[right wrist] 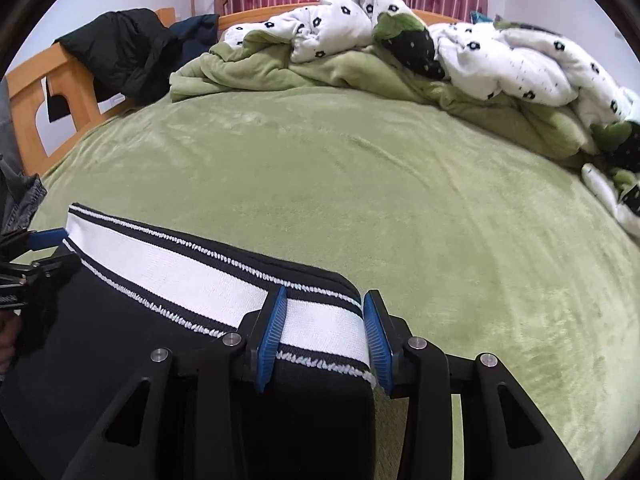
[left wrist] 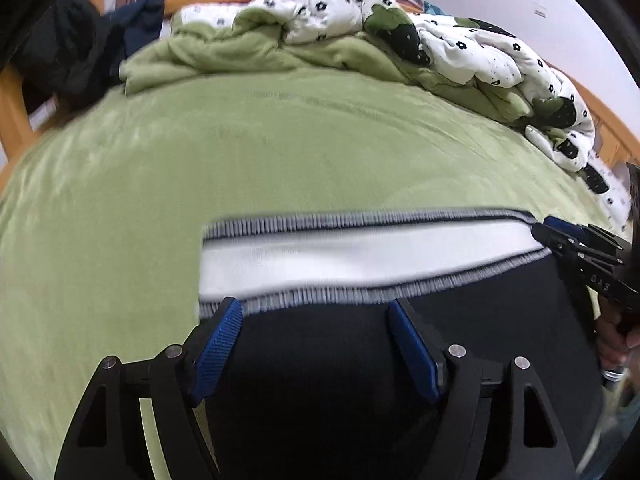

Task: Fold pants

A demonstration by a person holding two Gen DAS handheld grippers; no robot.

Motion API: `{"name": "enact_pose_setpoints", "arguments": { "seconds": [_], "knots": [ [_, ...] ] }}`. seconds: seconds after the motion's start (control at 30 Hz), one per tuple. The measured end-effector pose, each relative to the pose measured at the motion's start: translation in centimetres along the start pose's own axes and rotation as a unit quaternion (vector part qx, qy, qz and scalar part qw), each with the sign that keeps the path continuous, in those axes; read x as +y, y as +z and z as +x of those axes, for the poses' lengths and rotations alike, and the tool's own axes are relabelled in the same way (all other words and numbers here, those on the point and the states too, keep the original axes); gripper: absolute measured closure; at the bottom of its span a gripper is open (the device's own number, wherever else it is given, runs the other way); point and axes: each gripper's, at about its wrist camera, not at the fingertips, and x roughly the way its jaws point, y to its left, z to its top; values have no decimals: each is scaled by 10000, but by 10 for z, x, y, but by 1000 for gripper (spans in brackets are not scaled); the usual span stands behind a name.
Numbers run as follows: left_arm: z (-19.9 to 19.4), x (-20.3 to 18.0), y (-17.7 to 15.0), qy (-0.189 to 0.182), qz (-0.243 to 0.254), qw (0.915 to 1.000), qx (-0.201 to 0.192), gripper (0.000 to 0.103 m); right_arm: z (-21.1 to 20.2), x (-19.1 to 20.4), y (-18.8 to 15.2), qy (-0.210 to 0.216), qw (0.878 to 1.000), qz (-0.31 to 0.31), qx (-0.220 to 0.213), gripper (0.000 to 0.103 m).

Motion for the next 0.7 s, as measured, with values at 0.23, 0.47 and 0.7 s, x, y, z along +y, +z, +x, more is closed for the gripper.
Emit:
{"name": "enact_pose_setpoints", "arguments": {
  "seconds": [0.23,0.47,0.7],
  "knots": [
    [-42,-16,-61,-273,614,9971,352,29,-66,-2,-33,228,9990,-376,67,53],
    [-108,-18,-142,-654,524,9961,264,29,-113,9,-100,-120,9963,-770,371,53],
    [-149,-20,-196,-20,1130,9936,35,28,-172,-1,-131,-296,9996,-10,-6,49]
  ]
}}
